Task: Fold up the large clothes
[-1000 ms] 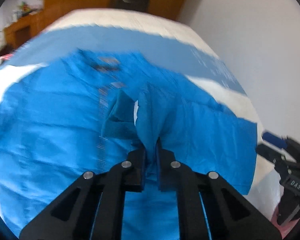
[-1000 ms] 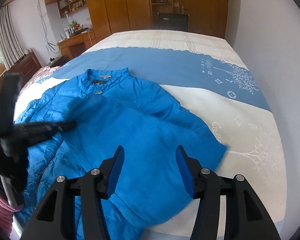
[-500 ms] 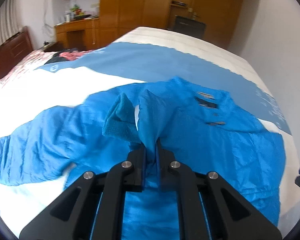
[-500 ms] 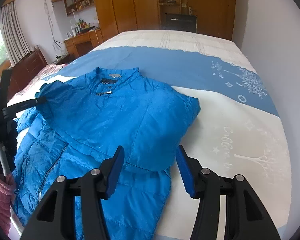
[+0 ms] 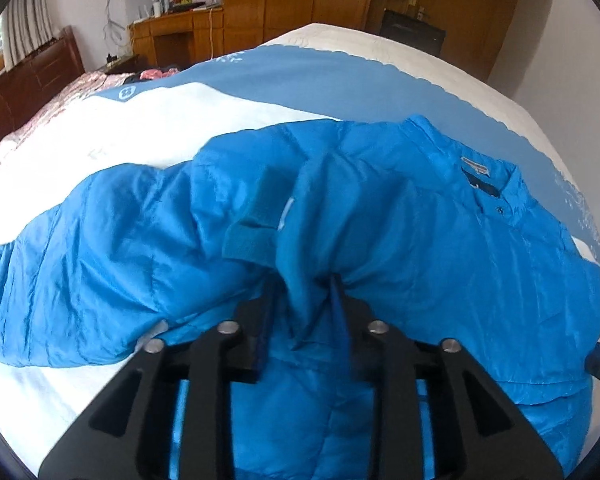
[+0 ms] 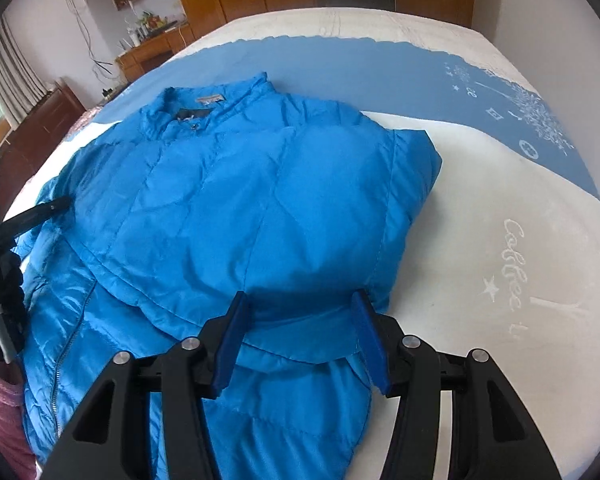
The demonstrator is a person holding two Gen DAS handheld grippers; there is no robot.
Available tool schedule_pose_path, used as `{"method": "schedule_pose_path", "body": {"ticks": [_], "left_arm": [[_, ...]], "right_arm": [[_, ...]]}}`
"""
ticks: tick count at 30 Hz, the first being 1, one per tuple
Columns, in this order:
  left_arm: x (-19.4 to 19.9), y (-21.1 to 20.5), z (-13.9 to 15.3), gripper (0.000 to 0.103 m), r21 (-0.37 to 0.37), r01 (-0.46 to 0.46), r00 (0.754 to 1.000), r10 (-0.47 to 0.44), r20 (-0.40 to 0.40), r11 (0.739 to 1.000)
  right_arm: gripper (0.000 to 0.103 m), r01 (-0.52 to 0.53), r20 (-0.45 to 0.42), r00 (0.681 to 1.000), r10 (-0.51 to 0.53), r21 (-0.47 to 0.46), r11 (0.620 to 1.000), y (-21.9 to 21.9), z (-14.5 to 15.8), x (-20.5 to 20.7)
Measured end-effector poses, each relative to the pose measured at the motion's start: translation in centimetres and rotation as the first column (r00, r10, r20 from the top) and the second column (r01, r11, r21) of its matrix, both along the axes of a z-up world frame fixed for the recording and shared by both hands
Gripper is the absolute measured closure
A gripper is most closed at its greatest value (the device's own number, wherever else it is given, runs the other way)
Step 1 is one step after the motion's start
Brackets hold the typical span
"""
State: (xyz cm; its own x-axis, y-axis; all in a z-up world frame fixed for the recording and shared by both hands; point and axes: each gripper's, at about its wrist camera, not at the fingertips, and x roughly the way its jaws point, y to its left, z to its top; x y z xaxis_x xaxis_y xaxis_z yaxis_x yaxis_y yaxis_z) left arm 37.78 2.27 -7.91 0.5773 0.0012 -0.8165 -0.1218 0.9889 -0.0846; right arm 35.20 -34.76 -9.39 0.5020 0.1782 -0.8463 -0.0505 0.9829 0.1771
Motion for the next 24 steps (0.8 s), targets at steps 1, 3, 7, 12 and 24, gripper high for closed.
{"method": "schedule_pose_path", "body": {"ticks": [1, 3, 7, 12, 24], "left_arm": [[-0.2, 0.4, 0.5, 0.068, -0.005, -0.020, 1.000, 0.020, -0.006, 1.000], [-0.9, 1.1, 1.9, 0.067, -0.014, -0.047, 0.999, 0.047, 0.015, 0.999], [-2.9, 0.7, 6.2, 0.053, 0.017, -0.070, 0.989, 0.067, 0.130, 0.997], [-1.7, -3.3, 6.6, 0.047, 0.094, 0.038, 0.992, -0.049, 0.117, 0.995], [0.7, -4.4, -1.6, 0.046, 0.068, 0.112, 0.991, -0.107, -0.077, 0.991]], "right_arm": [[0.049, 0.001, 0.004, 1.000, -0.001, 0.005, 1.000, -0.1, 0.2, -0.1], [0.049, 0.000, 0.024, 1.000, -0.001, 0.025, 1.000, -0.3, 1.4, -0.7], [0.049, -0.004, 0.039, 0.999, 0.000, 0.093, 0.996, -0.7, 3.7, -0.2], [0.049, 0.013, 0.017, 1.000, -0.016, 0.124, 0.992, -0.2, 4.4, 2.3], [0.049, 0.025, -0.047, 0.999, -0.023, 0.041, 0.999, 1.3, -0.7, 3.9]]}}
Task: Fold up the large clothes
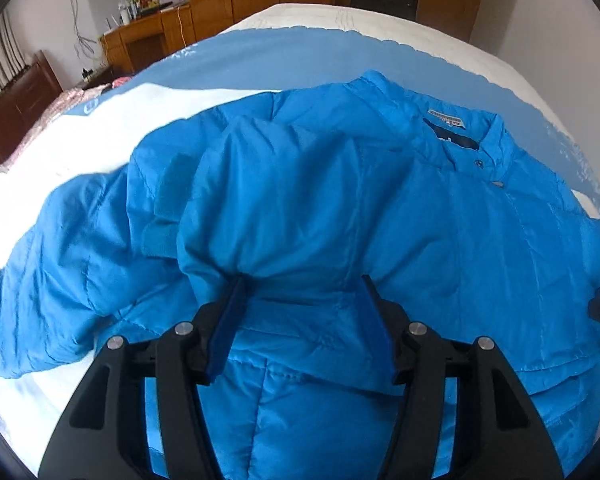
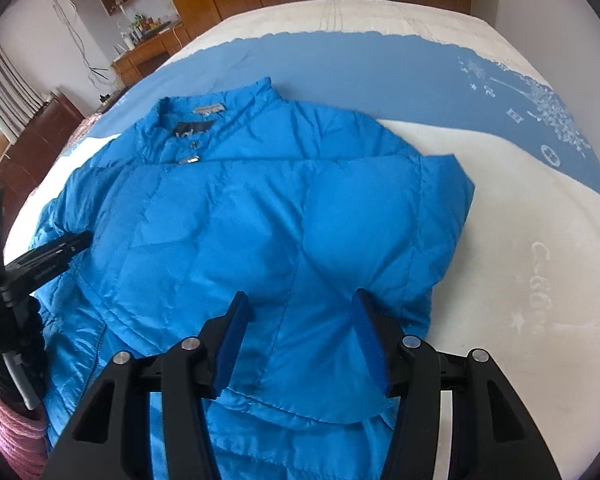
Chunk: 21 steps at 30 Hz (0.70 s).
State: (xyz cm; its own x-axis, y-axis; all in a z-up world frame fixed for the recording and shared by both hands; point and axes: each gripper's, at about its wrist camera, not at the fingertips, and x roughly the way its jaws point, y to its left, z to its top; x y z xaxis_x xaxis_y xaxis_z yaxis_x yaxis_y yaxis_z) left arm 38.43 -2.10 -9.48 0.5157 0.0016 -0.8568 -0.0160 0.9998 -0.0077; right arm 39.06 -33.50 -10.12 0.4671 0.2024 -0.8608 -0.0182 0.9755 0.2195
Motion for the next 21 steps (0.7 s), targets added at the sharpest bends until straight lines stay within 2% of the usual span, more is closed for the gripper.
{"method": "schedule_pose_path", "body": {"ticks": [6, 9, 13, 16, 21], "left_arm": [[0.0, -0.3, -0.5, 0.046, 0.002, 0.002, 1.000, -0.002, 0.016, 1.000], [0.1, -0.4, -0.5, 0.046, -0.003, -0.004, 1.000, 0.004, 0.012, 1.000], [-0.5, 0.2, 1.3, 0.044, -0.022, -0.006, 1.000, 0.006, 0.005, 1.000], [-1.7, 2.4, 3.7, 0.041, -0.074, -0.029, 0.999, 0.032, 0.039, 0.997], [-4.9, 9.1, 5.7, 0.039, -0.020, -0.157, 0.985, 0.158, 0.072, 0.987]], "right_arm": [[0.049, 0.002, 0.027, 1.000, -0.001, -0.044, 0.999, 0.6, -0.7, -0.1], [0.049, 0.016, 0.034, 0.999, -0.015, -0.015, 1.000, 0.2, -0.5, -0.2], [0.047, 0.021, 0.068, 0.997, -0.021, 0.006, 1.000, -0.1, 0.7, -1.1], [0.045, 0.021, 0.081, 0.996, -0.021, 0.006, 1.000, 0.1, 1.7, -1.7], [0.045, -0.009, 0.077, 0.997, 0.008, 0.017, 1.000, 0.8, 2.4, -2.1]]}}
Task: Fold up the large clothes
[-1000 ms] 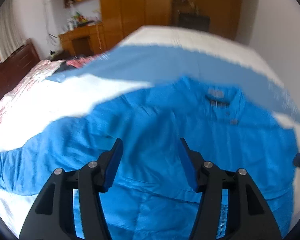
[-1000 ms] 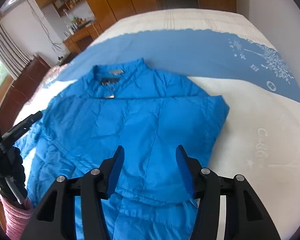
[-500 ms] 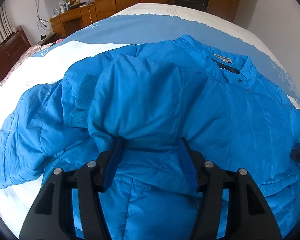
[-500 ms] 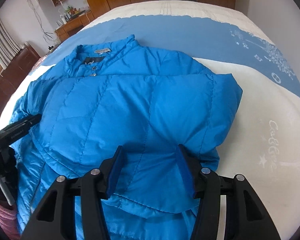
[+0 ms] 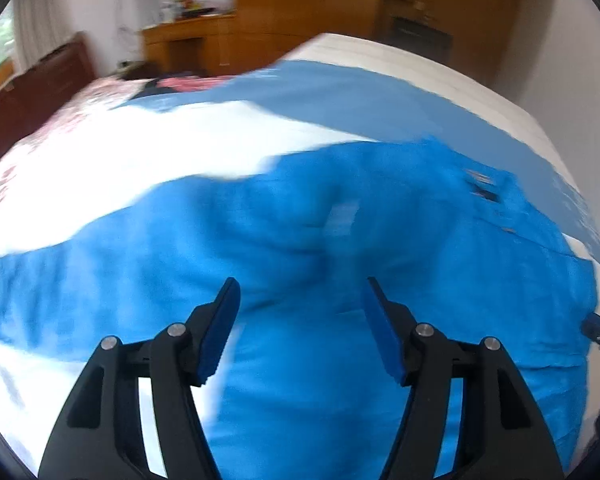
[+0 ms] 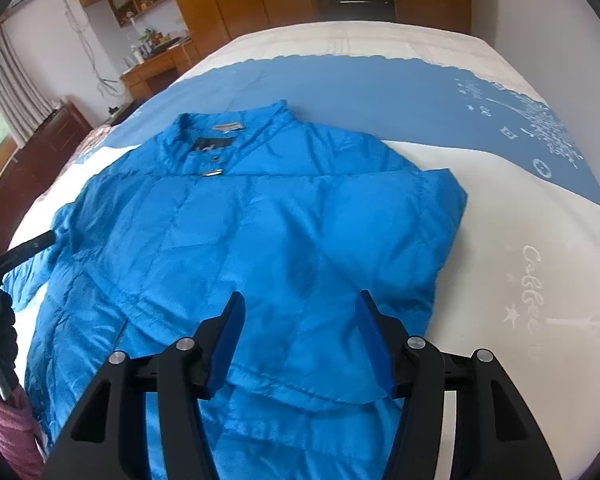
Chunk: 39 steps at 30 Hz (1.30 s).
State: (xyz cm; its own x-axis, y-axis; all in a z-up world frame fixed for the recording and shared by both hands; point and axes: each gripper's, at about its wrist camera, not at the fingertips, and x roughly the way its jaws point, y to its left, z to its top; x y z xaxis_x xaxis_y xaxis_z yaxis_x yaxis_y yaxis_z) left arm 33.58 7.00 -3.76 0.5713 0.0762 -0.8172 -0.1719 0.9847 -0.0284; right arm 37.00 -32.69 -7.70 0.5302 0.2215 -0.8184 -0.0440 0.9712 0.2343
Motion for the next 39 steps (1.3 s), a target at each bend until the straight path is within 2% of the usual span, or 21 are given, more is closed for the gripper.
{"method": "schedule_pose_path", "body": {"ticks": [4, 6, 9, 11, 13, 15, 18, 20, 24, 26, 29, 31, 32, 34, 35, 37, 39], "left_arm": [[-4.1, 7.8, 0.0, 0.030, 0.048, -0.166, 0.986, 0.167, -0.012, 0.985], [-6.3, 11.9, -0.5, 0.028, 0.077, -0.256, 0.966, 0.259, -0.023, 0.964], [-9.0, 16.7, -1.3, 0.028, 0.070, -0.366, 0.928, 0.369, -0.043, 0.928], [-10.6, 20.3, -1.9, 0.028, 0.032, -0.446, 0.892, 0.447, -0.059, 0.894], [-11.8, 23.5, -2.2, 0.028, -0.030, -0.497, 0.867, 0.494, -0.061, 0.867], [-12.3, 25.6, -2.8, 0.027, -0.092, -0.537, 0.843, 0.532, -0.077, 0.838], [-13.2, 27.9, -4.1, 0.027, -0.142, -0.613, 0.790, 0.599, -0.131, 0.777], [-14.1, 28.4, -4.9, 0.027, -0.216, -0.614, 0.789, 0.596, -0.149, 0.759], [-14.9, 29.8, -5.4, 0.027, -0.269, -0.615, 0.785, 0.606, -0.127, 0.741], [-14.5, 31.1, -4.9, 0.027, -0.305, -0.632, 0.765, 0.636, -0.102, 0.712], [-13.0, 32.8, -4.6, 0.027, -0.300, -0.659, 0.740, 0.666, -0.093, 0.690], [-12.3, 33.0, -4.3, 0.029, -0.288, -0.665, 0.733, 0.675, -0.077, 0.689], [-12.0, 32.9, -4.0, 0.033, -0.266, -0.672, 0.728, 0.683, -0.066, 0.691], [-11.7, 32.5, -3.5, 0.066, -0.226, -0.698, 0.706, 0.706, -0.057, 0.679], [-11.7, 32.5, -3.3, 0.071, -0.232, -0.700, 0.703, 0.710, -0.053, 0.675], [-11.1, 32.3, -3.1, 0.089, -0.261, -0.682, 0.715, 0.698, -0.042, 0.683], [-10.7, 31.9, -2.6, 0.096, -0.264, -0.663, 0.729, 0.684, -0.016, 0.700]], "right_arm": [[0.045, 0.011, -0.010, 1.000, -0.011, -0.018, 1.000, 0.0, -0.1, 0.2], [0.045, 0.021, -0.019, 1.000, -0.021, -0.022, 1.000, -0.2, -0.2, 0.3], [0.045, 0.022, -0.023, 0.999, -0.022, -0.031, 0.999, -0.2, -0.3, 0.4], [0.045, 0.017, -0.027, 0.999, -0.018, -0.035, 0.999, 0.1, -0.5, 0.4], [0.045, 0.012, -0.031, 0.999, -0.014, -0.044, 0.999, 0.4, -0.7, 0.4], [0.045, 0.008, -0.038, 0.999, -0.010, -0.059, 0.998, 0.7, -0.9, 0.4], [0.045, 0.005, -0.037, 0.999, -0.008, -0.084, 0.996, 1.0, -1.1, 0.3], [0.045, 0.002, -0.036, 0.999, -0.005, -0.094, 0.996, 1.1, -1.1, 0.2], [0.045, -0.001, -0.042, 0.999, -0.003, -0.100, 0.995, 1.3, -1.5, 0.4], [0.045, -0.001, -0.043, 0.999, -0.003, -0.100, 0.995, 1.2, -1.6, 0.4], [0.045, -0.003, -0.043, 0.999, -0.001, -0.097, 0.995, 1.2, -1.6, 0.4], [0.045, -0.004, -0.044, 0.999, 0.000, -0.095, 0.995, 1.2, -1.7, 0.5], [0.045, -0.005, -0.044, 0.999, 0.000, -0.098, 0.995, 1.2, -1.8, 0.5], [0.045, -0.006, -0.043, 0.999, 0.001, -0.107, 0.994, 1.3, -1.8, 0.5], [0.045, -0.006, -0.042, 0.999, 0.002, -0.112, 0.994, 1.4, -1.8, 0.4], [0.045, -0.006, -0.040, 0.999, 0.001, -0.119, 0.993, 1.5, -1.9, 0.4], [0.045, -0.005, -0.040, 0.999, 0.001, -0.120, 0.993, 1.5, -1.9, 0.4]]}}
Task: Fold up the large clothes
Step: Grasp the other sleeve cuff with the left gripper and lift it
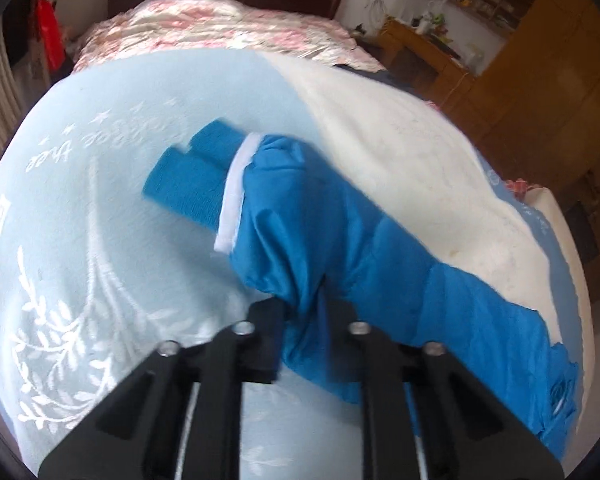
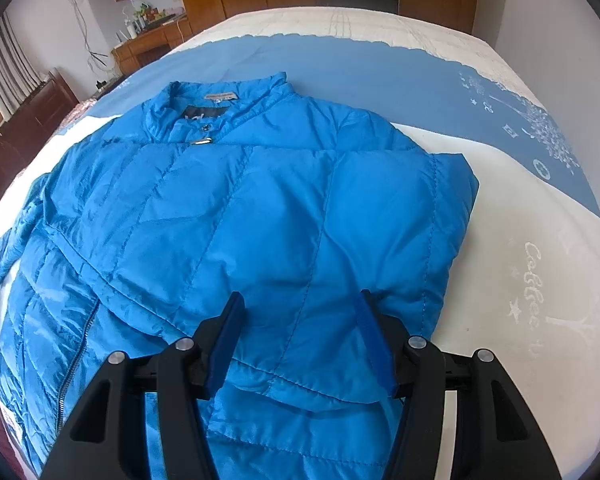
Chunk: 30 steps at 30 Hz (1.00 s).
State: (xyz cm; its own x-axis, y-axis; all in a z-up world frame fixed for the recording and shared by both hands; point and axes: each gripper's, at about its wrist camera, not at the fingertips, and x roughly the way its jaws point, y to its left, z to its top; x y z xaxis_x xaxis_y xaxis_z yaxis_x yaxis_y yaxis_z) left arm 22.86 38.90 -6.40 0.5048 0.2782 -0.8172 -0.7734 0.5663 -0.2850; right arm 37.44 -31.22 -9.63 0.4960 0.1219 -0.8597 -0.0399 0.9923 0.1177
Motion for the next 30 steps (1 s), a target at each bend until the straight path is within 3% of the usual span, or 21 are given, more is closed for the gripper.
{"method": "schedule_pose_path", "body": {"ticks": [6, 8, 11, 15, 20, 24, 30], "left_arm": [[1.9, -4.6, 3.5, 0.101, 0.077, 0.134, 0.979, -0.144, 0.145, 0.988], [3.1, -7.9, 5.5, 0.101, 0.127, 0.226, 0.951, -0.247, 0.184, 0.966], [5.2, -14.3, 7.9, 0.101, 0.207, 0.361, 0.897, -0.399, 0.191, 0.909], [8.4, -23.1, 9.6, 0.101, 0.284, 0.510, 0.807, -0.566, 0.169, 0.812], [11.7, -34.5, 10.0, 0.101, 0.341, 0.683, 0.644, -0.753, 0.136, 0.646], [14.3, -42.0, 8.5, 0.101, 0.332, 0.787, 0.524, -0.847, 0.084, 0.520], [16.5, -49.0, 5.6, 0.101, 0.303, 0.874, 0.386, -0.922, 0.040, 0.379]], "right_arm": [[0.045, -0.002, 0.002, 1.000, 0.002, 0.001, 1.000, 0.0, 0.1, 0.0], [0.045, -0.001, 0.004, 1.000, 0.001, 0.002, 1.000, -0.1, 0.2, -0.1], [0.045, -0.003, 0.004, 1.000, 0.003, -0.002, 1.000, -0.1, 0.5, -0.4], [0.045, 0.002, 0.016, 1.000, -0.002, -0.024, 1.000, -0.1, 1.1, -1.0], [0.045, 0.016, 0.032, 0.999, -0.016, 0.001, 1.000, -1.0, 2.2, -2.0], [0.045, 0.038, 0.058, 0.998, -0.037, -0.006, 0.999, -1.7, 3.3, -2.6], [0.045, 0.059, 0.061, 0.996, -0.058, -0.007, 0.998, -2.7, 3.4, -2.3]]}}
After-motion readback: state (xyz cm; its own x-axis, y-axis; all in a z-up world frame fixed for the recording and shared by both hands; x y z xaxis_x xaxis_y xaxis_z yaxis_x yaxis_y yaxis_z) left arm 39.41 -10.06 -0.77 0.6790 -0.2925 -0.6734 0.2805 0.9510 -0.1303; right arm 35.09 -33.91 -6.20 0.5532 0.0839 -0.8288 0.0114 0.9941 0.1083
